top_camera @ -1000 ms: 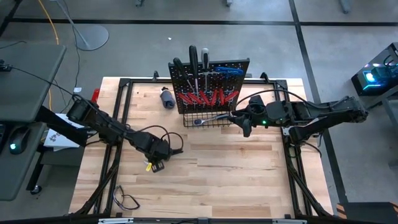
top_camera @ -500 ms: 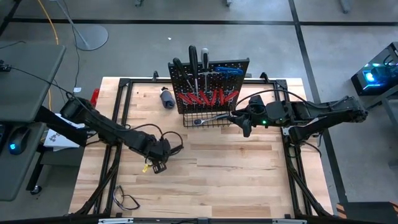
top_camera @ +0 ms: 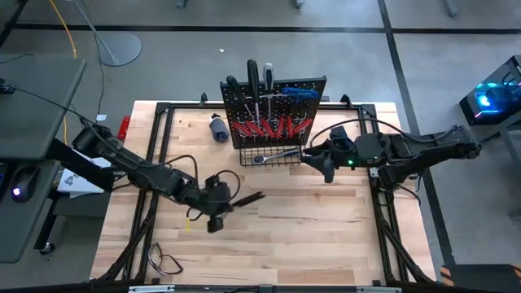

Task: Hang tools onto peg board
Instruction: Put the silver slip-joint pliers into the wire basket on the peg board

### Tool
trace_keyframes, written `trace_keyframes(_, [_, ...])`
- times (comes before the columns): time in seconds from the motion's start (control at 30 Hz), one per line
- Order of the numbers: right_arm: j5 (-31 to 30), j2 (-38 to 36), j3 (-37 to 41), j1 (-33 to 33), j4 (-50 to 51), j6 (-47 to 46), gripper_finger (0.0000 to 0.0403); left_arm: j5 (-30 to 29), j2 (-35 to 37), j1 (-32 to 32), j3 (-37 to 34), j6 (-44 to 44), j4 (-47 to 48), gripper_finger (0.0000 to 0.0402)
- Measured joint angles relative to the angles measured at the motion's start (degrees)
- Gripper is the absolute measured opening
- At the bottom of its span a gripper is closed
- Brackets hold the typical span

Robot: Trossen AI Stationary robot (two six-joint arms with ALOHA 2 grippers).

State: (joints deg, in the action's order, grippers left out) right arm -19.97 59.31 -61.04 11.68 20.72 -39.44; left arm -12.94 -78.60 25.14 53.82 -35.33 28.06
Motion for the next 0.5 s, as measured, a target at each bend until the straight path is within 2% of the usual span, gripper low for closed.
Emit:
trace_keyframes(0.13, [-1.13, -1.82, 0.0, 1.85, -0.66, -0.59, 0.0183, -9.83, -1.85, -2.08, 5.49, 15.21, -4.03, 0.001])
trace_keyframes(0.27, [-4.27, -3.44, 0.0, 3.55, -1.79, -0.63, 0.0183, -16.2, -6.71, -5.93, 11.65, 31.92, -4.64, 0.001])
trace_keyframes(0.4, [-7.29, -4.48, 0.0, 5.0, -2.18, -0.51, 0.0182, -21.82, -10.55, -9.12, 17.77, 39.74, -4.86, 0.001])
trace_keyframes(0.5, [-9.2, -4.72, 0.0, 5.75, -2.2, 0.35, 0.0173, -23.5, -12.52, -11.41, 19.0, 44.89, -6.29, 0.001])
